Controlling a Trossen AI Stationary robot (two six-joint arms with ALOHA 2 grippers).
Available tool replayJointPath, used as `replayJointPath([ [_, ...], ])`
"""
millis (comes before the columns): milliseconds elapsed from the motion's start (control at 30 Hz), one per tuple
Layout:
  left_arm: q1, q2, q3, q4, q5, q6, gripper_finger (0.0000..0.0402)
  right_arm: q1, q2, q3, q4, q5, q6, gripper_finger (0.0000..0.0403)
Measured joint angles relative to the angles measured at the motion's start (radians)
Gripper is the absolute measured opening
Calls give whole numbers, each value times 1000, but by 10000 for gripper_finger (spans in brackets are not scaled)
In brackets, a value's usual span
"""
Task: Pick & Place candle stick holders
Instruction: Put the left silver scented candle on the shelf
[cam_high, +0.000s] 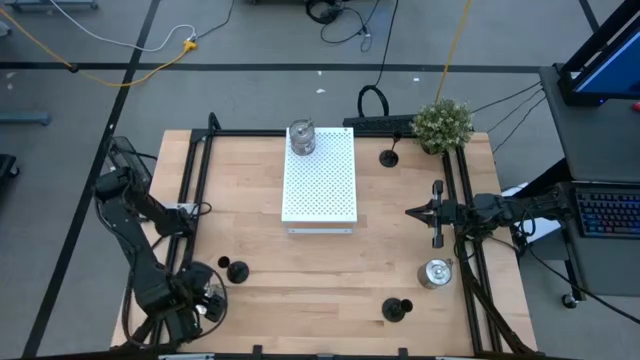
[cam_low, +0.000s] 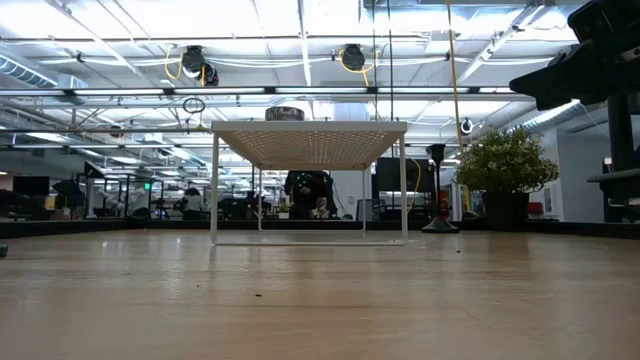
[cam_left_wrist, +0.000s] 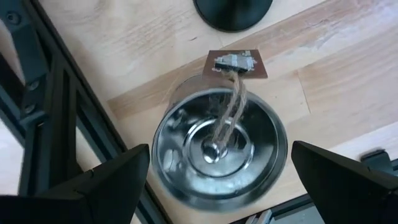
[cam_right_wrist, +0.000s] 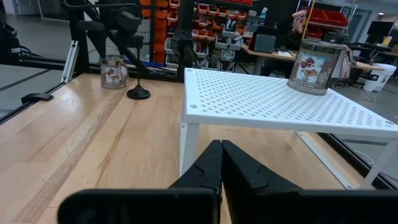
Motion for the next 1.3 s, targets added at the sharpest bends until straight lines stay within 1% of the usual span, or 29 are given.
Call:
replayJointPath([
  [200,14,0,-28,25,-1,22,397,0,0,0,0,0,0,0],
  [833,22,0,-33,46,5,92,397,0,0,0,0,0,0,0],
  [900,22,0,-46,56,5,92,397,0,0,0,0,0,0,0],
  [1033,23,0,-94,134,34,96,397,0,0,0,0,0,0,0],
  [1133,24,0,-123,173,33,92,397,0,0,0,0,0,0,0],
  [1300,24,0,-135,175,28,92,397,0,0,0,0,0,0,0],
])
